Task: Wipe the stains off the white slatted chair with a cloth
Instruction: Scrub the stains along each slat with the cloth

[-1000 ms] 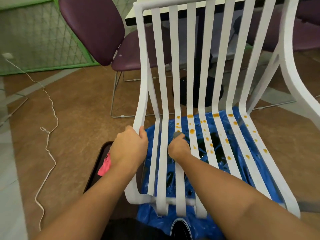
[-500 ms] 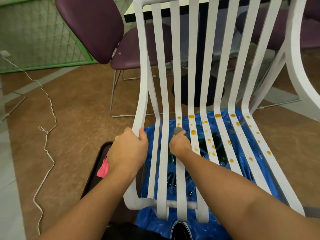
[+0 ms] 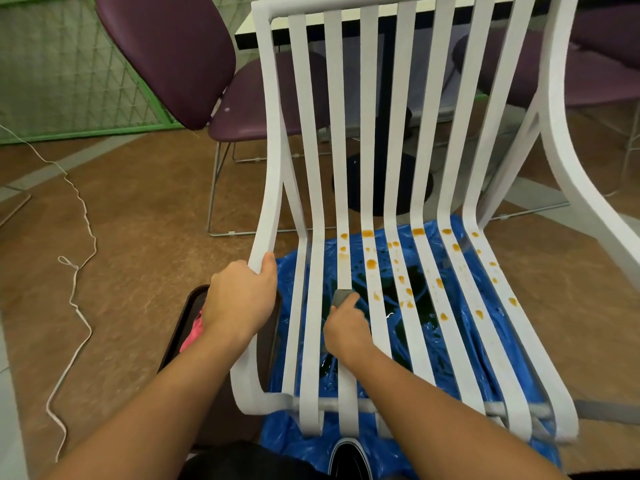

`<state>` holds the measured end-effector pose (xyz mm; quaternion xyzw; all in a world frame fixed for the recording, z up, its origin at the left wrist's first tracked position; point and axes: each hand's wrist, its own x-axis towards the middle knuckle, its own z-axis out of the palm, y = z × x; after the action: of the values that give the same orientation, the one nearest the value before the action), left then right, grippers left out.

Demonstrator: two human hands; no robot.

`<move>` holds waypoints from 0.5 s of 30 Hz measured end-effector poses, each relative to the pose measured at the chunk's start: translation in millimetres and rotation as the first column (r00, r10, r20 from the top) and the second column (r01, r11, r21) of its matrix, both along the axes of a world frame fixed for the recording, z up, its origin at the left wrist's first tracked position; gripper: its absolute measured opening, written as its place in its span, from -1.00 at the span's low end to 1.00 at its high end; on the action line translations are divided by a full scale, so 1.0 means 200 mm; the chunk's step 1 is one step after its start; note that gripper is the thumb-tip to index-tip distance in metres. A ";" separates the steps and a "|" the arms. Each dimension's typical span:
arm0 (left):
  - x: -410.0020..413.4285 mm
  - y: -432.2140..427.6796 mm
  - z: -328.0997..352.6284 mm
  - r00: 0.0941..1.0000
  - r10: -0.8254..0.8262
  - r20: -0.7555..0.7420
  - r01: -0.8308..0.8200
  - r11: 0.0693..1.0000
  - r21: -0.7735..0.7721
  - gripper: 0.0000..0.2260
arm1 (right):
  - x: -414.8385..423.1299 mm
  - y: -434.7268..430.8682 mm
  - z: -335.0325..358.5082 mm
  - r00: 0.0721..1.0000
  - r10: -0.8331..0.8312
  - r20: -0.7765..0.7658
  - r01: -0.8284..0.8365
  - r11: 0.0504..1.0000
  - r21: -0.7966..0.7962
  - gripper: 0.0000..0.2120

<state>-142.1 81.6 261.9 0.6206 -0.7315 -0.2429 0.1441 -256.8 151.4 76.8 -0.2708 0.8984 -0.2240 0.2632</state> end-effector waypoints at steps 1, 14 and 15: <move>0.00 0.00 0.00 1.000 -0.003 0.006 0.003 1.000 0.003 -0.52 | -0.01 -0.02 0.00 0.999 -0.020 0.033 0.021 1.000 -0.012 -0.40; 0.00 0.01 0.02 1.000 -0.023 0.021 0.023 1.000 0.000 -0.53 | -0.24 -0.28 0.12 0.988 -0.074 0.138 0.077 0.997 -0.016 -0.56; 0.01 0.01 0.01 0.999 -0.027 0.017 0.027 1.000 0.002 -0.53 | -0.26 -0.29 0.12 0.985 -0.078 0.151 0.086 0.995 -0.046 -0.60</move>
<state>-141.0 82.6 264.9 0.6128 -0.7409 -0.2400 0.1341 -308.7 92.5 100.8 -0.2230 0.8804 -0.2779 0.3129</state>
